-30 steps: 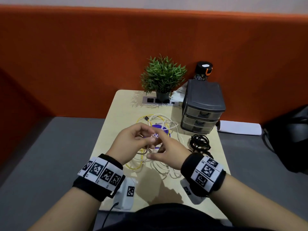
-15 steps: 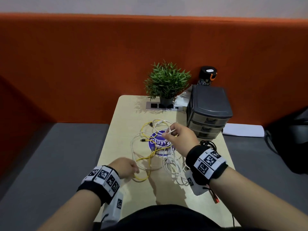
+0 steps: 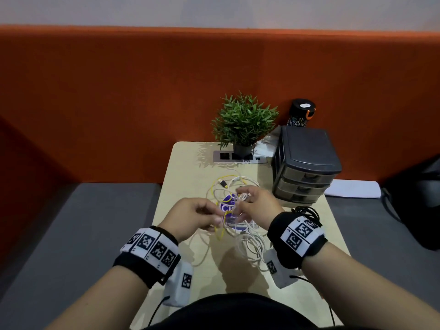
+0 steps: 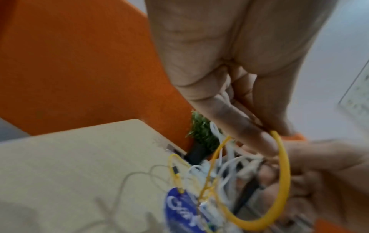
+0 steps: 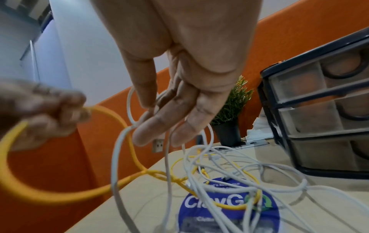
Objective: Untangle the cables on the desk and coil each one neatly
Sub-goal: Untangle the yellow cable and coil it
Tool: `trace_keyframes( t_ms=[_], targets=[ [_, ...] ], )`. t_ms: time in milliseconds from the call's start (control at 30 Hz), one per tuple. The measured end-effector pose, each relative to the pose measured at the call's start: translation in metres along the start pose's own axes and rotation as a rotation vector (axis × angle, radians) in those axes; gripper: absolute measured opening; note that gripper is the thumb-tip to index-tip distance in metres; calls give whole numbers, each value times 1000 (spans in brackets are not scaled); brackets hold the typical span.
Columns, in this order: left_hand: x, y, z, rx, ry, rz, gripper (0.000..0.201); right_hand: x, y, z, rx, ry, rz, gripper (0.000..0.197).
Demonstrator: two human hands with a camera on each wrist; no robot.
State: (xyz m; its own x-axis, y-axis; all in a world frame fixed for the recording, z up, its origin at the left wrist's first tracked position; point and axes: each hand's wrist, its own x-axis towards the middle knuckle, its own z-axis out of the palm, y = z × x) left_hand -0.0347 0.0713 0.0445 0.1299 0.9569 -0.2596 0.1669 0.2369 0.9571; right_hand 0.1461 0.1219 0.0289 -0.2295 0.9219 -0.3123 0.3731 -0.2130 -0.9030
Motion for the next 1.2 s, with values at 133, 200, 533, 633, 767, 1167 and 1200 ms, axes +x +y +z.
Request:
trace_keyframes(
  t_ms=[133, 200, 533, 633, 767, 1167, 1200],
  targets=[
    [-4, 26, 6, -154, 21, 75, 24, -18, -23, 7, 257, -48, -33, 31],
    [-3, 31, 3, -128, 37, 144, 32, -29, -33, 8, 342, -119, -60, 35],
    [4, 47, 2, 546, 8, 490, 24, -51, -68, -10, -365, 172, -303, 13],
    [13, 53, 5, 624, 18, 501, 18, -54, -80, -18, -358, 232, -390, 17],
    [24, 50, -4, 612, 19, 346, 30, -54, -92, -38, -34, 325, -550, 18],
    [15, 69, 12, 201, -194, 441, 26, -53, -123, -57, 263, 102, -560, 17],
    [14, 73, 16, 210, -184, 472, 16, -51, -122, -55, 221, 112, -576, 17]
  ],
)
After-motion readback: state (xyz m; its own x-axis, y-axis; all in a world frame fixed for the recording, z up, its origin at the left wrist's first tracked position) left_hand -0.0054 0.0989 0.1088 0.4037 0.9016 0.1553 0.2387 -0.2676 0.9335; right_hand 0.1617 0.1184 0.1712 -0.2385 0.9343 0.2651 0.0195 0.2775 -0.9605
